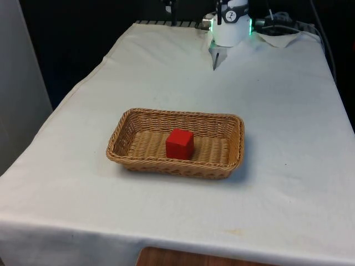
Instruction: Pick up the cube and place it into the basket.
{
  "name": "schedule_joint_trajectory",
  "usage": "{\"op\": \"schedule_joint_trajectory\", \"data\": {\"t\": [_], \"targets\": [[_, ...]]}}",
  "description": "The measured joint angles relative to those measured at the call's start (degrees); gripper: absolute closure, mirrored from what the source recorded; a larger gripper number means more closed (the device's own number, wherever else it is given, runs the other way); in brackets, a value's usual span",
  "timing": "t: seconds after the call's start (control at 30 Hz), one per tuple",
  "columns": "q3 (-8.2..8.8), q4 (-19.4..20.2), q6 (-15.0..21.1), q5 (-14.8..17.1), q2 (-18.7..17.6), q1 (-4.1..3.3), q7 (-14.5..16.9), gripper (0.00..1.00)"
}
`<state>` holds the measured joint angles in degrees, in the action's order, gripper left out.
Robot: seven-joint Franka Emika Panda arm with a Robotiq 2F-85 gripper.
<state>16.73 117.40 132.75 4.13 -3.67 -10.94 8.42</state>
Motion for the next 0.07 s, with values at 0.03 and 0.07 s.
{"op": "schedule_joint_trajectory", "data": {"t": [0.03,0.07], "targets": [[0.0,0.17,0.0,0.0,0.11,0.0,0.06,0.0],[0.0,0.17,0.0,0.0,0.11,0.0,0.06,0.0]]}}
